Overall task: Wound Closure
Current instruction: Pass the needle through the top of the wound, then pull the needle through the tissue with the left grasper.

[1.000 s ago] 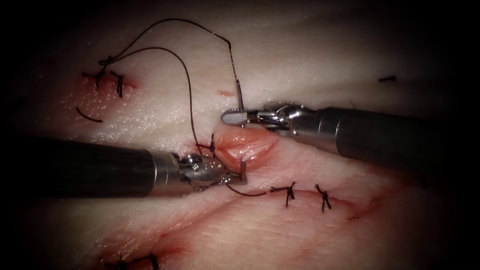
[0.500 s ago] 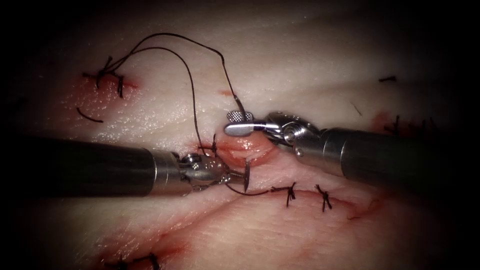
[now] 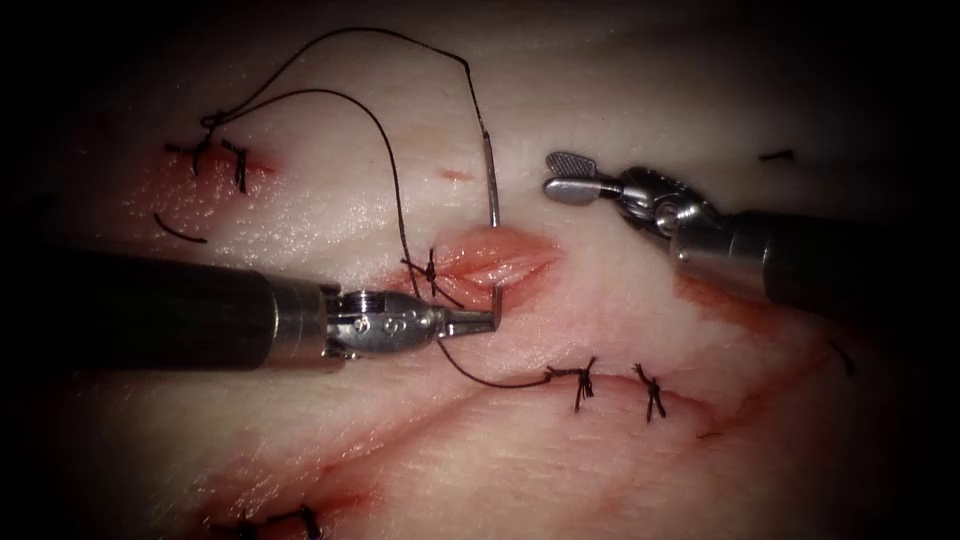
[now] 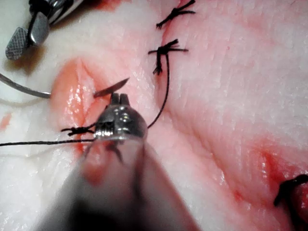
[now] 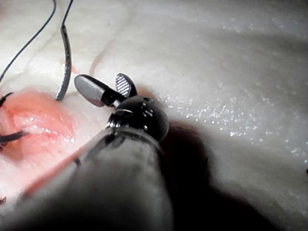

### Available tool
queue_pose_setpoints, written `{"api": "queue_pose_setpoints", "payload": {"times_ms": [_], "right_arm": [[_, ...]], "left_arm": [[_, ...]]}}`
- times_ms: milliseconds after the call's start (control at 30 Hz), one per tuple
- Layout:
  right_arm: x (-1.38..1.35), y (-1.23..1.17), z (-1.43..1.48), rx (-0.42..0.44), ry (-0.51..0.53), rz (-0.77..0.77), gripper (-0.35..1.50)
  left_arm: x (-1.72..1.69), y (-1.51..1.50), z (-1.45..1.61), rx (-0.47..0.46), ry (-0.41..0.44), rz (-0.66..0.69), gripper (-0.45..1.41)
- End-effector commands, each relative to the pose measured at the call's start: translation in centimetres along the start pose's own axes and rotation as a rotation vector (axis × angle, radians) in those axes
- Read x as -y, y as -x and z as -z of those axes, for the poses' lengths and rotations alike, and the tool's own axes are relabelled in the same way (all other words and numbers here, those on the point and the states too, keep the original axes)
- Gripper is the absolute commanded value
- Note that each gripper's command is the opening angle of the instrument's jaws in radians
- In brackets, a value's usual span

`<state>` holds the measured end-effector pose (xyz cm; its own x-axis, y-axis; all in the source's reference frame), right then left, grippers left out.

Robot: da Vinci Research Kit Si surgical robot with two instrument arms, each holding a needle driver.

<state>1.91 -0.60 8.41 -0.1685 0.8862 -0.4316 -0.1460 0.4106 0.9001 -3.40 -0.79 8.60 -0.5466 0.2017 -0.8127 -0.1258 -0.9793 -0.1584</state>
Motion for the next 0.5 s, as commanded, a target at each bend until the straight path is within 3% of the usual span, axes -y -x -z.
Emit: {"api": "queue_pose_setpoints", "payload": {"times_ms": [33,300,500], "right_arm": [[-0.04,-0.02,-0.05,0.0,0.003,0.006,1.16],[-0.05,0.02,-0.01,0.001,0.007,0.017,1.03],[-0.04,0.07,-0.04,-0.002,0.01,0.022,0.99]], "left_arm": [[0.02,0.0,-0.07,-0.006,-0.003,-0.004,0.13],[0.02,0.01,-0.09,-0.008,-0.027,-0.054,0.63],[0.04,0.01,-0.13,-0.005,-0.037,-0.057,0.67]]}}
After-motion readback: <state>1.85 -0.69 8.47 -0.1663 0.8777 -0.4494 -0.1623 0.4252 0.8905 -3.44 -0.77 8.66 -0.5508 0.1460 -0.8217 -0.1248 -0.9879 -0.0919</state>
